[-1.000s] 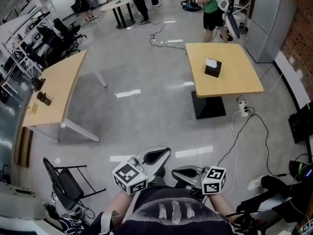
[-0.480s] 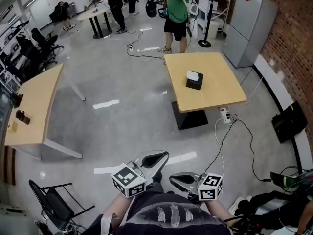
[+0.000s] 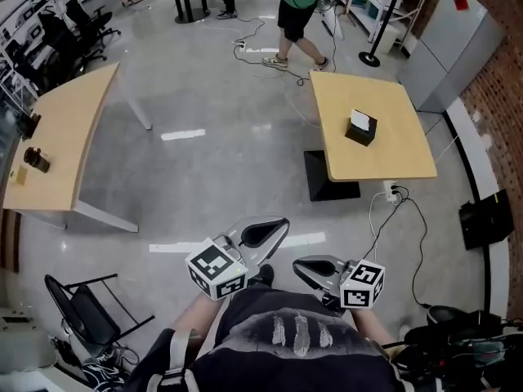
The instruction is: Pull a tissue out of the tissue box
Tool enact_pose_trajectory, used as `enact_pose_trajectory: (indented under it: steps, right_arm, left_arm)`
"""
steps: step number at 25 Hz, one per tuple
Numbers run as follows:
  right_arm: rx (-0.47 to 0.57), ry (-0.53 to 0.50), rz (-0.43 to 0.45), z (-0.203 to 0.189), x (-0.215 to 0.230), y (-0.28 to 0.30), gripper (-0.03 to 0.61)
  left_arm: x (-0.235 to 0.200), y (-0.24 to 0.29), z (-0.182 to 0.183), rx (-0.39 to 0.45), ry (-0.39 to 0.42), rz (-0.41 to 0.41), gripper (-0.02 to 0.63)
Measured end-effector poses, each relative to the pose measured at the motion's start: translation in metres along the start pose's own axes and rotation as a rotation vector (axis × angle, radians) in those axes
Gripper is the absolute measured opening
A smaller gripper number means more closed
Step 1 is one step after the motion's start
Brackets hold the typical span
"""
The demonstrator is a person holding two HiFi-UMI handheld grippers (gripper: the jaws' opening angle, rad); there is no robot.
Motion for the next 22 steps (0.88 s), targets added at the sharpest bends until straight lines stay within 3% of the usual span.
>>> enact_pose_trajectory:
  steps: [7,12,22]
  right_arm:
    - [-0.008,-0.091,-0.029,0.035,0.002,0.02,-0.003]
    - [0.045,-0.077,-0.038,0.047,0.006,0.016,-0.003]
    - [0.052,-0.038,0.006,0.069,0.04,0.006,-0.003]
  left_arm:
    - [-0.033,0.0,0.008,0.032,-0.002,0.003,0.002]
    - [-0.036,0.011,0.012,0.018,0.017,-0.028,0.002]
    - [-0.05,0.047,0.009,-0.037,0.002,0.009,0.002]
Point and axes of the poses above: the fingertips, and each gripper's own axes: y forward along the fingers, x to its right, z out of its top, the point moved 4 cm from there along -y, backward along the fingers, and after that the axes turned 13 degrees about y, right-handed, at the moved point
